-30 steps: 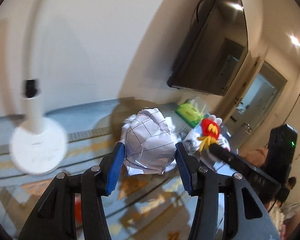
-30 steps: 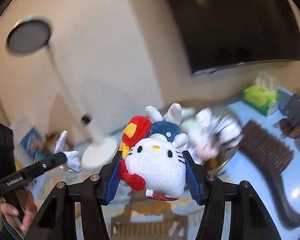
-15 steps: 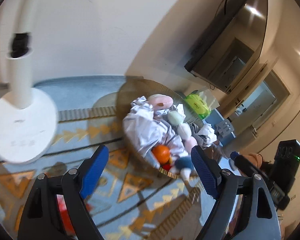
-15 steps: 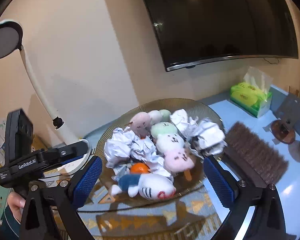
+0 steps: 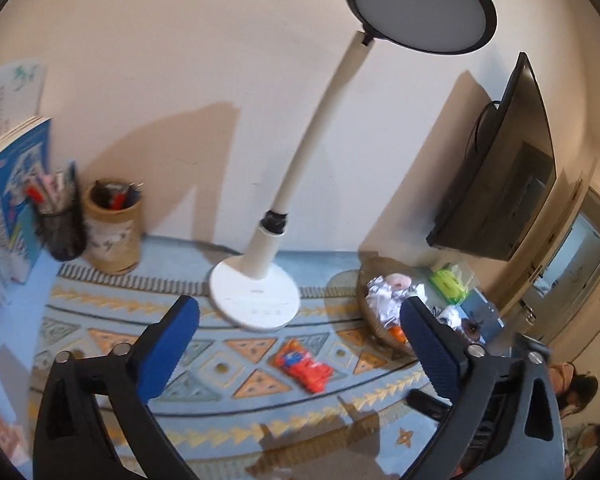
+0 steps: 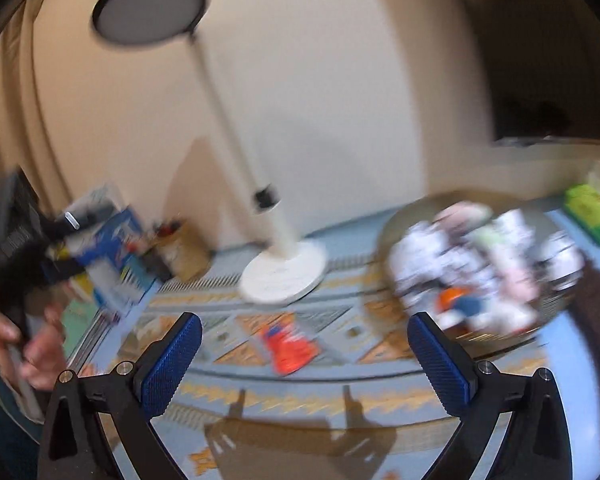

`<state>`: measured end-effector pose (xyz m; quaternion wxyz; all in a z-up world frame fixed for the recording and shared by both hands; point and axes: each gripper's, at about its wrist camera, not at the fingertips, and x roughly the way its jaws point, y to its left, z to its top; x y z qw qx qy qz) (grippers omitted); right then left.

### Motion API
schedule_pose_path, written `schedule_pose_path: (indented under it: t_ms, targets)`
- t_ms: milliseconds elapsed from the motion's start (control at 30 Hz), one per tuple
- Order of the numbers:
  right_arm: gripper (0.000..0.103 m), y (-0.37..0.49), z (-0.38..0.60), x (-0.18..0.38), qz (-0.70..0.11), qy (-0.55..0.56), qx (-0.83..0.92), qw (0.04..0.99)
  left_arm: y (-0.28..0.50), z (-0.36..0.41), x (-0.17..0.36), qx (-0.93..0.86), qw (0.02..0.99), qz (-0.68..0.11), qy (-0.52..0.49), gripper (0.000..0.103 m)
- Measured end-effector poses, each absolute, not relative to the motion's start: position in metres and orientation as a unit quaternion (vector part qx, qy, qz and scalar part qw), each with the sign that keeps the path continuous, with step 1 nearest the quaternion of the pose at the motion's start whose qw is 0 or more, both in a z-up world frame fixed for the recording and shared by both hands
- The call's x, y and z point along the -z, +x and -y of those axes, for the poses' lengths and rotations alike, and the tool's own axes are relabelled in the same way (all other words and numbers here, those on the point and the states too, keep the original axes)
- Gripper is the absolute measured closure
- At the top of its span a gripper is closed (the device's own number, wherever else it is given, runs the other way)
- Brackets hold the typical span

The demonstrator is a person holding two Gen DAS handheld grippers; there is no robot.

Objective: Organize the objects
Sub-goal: 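Move the right gripper over the orange snack bag on the rug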

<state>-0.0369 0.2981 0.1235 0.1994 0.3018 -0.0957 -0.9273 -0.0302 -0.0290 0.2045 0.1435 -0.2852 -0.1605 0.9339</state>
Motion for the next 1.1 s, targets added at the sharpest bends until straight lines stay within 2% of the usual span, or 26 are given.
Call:
schedule_pose_path:
  t_ms: [133,300,400,600,867,1100]
  targets:
    - [0.000,-0.051,-0.257,-0.090,0.091,0.352,0.903,0.228,-0.024,0.039,-0.157,-0.934,0.107,0.144,-0.307,0.001]
    - [0.000,-0.055,-0.235,-0.048,0.020,0.333,0.925,0.183,-0.043,0.035,-0.066,-0.925,0.045,0.118,-0.360,0.002]
    - [0.000,-0.068,-0.239,-0.025,0.039,0.372,0.909,0.184,-0.053,0.024,-0.039,-0.922,0.051,0.101,-0.369,0.002]
    - [0.000,-0.079,-0.246,-0.012,0.045,0.400,0.900,0.169,-0.048,0.013,-0.039,-0.928,0.055,0.074,-0.362,0.001]
    - [0.000,-0.079,-0.226,-0.006,-0.018,0.409,0.901,0.146,-0.052,0.014,-0.035,-0.920,0.052,0.078,-0.381,0.001]
    - [0.000,-0.081,-0.226,-0.004,-0.022,0.412,0.900,0.140,-0.044,0.006,-0.039,-0.929,0.053,0.052,-0.363,0.001]
